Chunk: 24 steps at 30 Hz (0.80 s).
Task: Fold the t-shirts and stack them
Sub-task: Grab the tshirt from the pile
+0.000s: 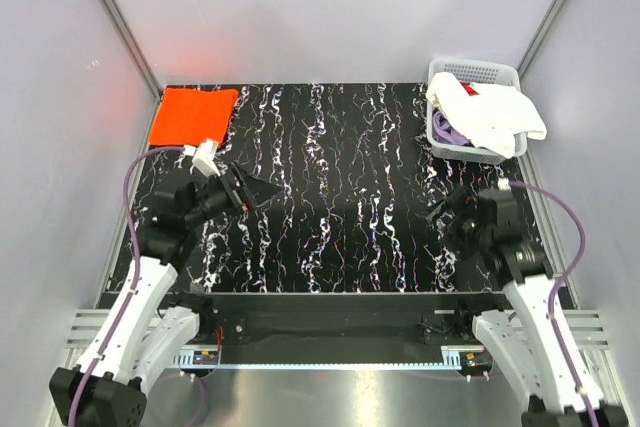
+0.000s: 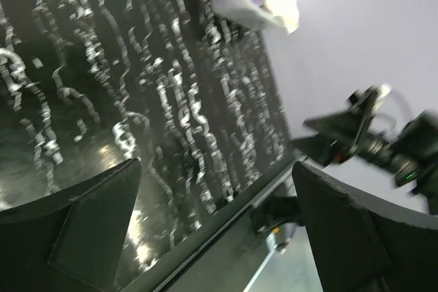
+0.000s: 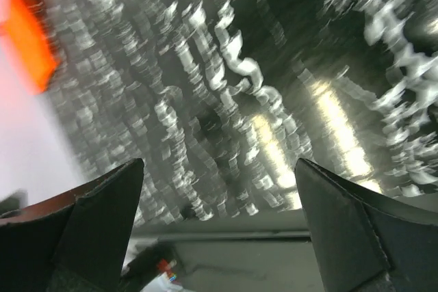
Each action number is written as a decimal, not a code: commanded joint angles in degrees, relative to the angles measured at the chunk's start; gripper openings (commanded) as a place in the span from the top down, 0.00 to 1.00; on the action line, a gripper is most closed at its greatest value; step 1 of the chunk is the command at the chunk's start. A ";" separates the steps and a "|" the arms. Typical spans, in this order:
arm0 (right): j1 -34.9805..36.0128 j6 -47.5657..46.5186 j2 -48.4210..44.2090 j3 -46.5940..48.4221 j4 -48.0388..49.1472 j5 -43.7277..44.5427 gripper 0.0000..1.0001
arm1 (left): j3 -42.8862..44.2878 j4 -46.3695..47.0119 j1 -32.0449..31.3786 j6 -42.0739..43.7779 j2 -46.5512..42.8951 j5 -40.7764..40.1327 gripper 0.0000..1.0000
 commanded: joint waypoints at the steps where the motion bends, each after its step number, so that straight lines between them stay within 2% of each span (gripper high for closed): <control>1: -0.32 -9.93 10.62 11.54 0.43 13.25 0.00 | 10.56 -10.28 -0.23 12.22 -0.63 -1.45 0.01; 4: -0.32 -15.77 22.48 19.83 0.17 18.97 0.00 | 15.67 -16.02 -1.19 15.41 0.52 -8.65 0.01; 7: -0.49 -12.10 32.86 30.90 -4.39 28.53 0.00 | 17.10 -20.25 -2.25 18.39 -0.35 -11.65 0.01; 10: -0.75 -15.76 40.25 39.77 -1.61 31.89 0.00 | 18.06 -23.57 -2.69 23.13 -2.55 -11.12 0.01; 14: -4.53 -19.98 49.56 49.01 2.79 31.65 0.00 | 22.89 -33.33 -2.69 24.99 -3.08 -19.37 0.01; 17: -7.34 -23.85 59.92 58.50 2.72 30.86 0.05 | 23.17 -34.58 -2.69 29.47 -3.70 -18.95 0.01; 18: -8.13 -24.73 66.30 61.74 1.32 30.77 0.10 | 22.90 -34.67 -2.69 30.17 -3.61 -18.95 0.01; 20: -10.23 -26.66 72.58 71.06 -2.20 29.37 0.20 | 22.64 -34.85 -2.69 31.76 -3.17 -18.95 0.02; 21: -10.42 -27.89 77.74 73.96 -3.17 29.97 0.24 | 22.20 -34.67 -2.69 32.28 -3.00 -19.04 0.05; 24: -10.42 -29.65 85.14 80.84 -2.83 33.12 0.25 | 21.76 -34.49 -3.04 33.61 -2.56 -19.04 0.10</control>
